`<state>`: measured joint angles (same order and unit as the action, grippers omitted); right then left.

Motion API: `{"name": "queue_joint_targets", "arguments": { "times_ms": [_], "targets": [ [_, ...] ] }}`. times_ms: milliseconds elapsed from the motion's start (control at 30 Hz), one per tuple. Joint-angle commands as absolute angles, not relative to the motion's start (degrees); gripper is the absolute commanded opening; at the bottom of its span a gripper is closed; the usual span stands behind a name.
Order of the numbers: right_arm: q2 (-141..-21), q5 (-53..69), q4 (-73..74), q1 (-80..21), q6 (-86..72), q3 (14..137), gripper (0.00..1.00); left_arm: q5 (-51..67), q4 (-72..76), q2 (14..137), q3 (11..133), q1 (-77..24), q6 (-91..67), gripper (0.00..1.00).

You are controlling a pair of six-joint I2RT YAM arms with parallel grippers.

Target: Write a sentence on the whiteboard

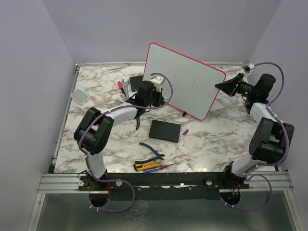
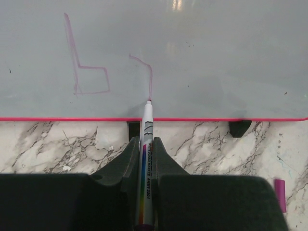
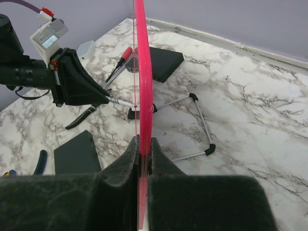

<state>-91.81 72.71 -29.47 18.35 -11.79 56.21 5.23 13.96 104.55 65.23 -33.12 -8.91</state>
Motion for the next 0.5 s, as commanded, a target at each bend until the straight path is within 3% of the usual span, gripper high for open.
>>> {"name": "queue_joint_targets", "arguments": {
  "times_ms": [0,467],
  "targets": [
    [-93.3,71.8,-24.9,16.8,-7.2,56.0,0.01,3.2,15.2,106.5,65.5,-33.3,-8.4,0.0],
    [-93.1,71.6,-24.8,16.7,-7.0,55.9,0.0,3.9,16.6,106.7,69.4,-33.3,-9.9,0.0]
  ]
}}
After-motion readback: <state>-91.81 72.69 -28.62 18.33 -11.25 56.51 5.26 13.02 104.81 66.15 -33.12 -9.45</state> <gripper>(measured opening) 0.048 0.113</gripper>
